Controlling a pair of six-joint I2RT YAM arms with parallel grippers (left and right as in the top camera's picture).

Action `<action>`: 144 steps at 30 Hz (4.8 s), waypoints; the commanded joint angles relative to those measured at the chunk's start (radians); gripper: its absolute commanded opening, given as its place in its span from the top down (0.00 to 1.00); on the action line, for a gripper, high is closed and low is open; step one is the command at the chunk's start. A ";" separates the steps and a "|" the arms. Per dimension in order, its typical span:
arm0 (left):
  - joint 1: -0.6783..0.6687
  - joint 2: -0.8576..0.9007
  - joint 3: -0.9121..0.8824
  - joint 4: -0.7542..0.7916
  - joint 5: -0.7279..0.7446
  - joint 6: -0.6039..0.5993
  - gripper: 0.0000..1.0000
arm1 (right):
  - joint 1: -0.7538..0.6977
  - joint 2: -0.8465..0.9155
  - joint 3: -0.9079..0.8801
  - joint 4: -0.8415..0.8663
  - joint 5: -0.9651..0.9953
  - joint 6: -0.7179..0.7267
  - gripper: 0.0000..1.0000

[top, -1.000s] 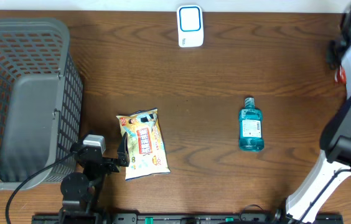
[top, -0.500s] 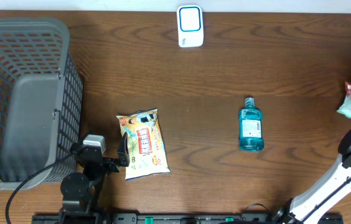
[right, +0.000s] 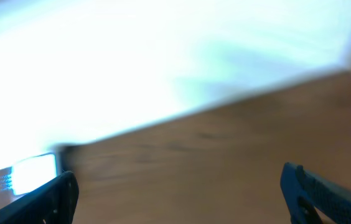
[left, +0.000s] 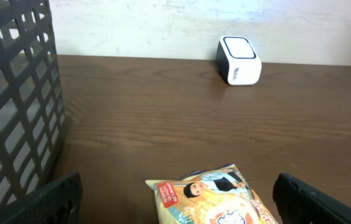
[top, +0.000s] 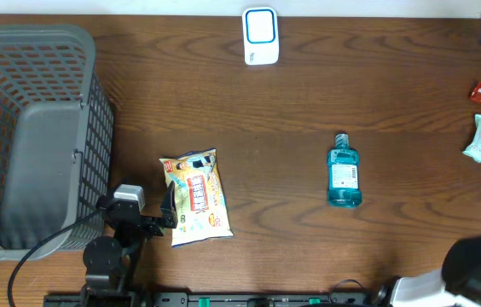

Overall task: Scan the item barcode
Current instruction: 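Carry the red bar to the table's right edge and release, then move the right gripper over the yellow wipes bag, then close the right gripper on the yellow bag's edge and lift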

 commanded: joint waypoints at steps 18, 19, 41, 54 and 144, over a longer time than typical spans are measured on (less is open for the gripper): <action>0.003 -0.005 -0.016 -0.023 0.013 0.013 0.02 | 0.618 -0.161 -0.051 -0.299 0.145 0.075 0.01; 0.003 -0.005 -0.016 -0.023 0.013 0.013 0.02 | 0.636 -0.146 -0.062 -0.309 0.113 0.080 0.01; 0.003 -0.005 -0.016 -0.024 0.013 0.013 0.02 | 1.188 0.397 -0.254 -0.204 0.006 0.217 0.01; 0.003 -0.005 -0.016 -0.024 0.013 0.013 0.02 | 1.350 0.517 -0.254 -0.219 0.324 0.436 0.94; 0.003 -0.005 -0.016 -0.024 0.013 0.013 0.02 | 0.789 0.330 -0.309 -0.528 -1.131 -0.365 0.99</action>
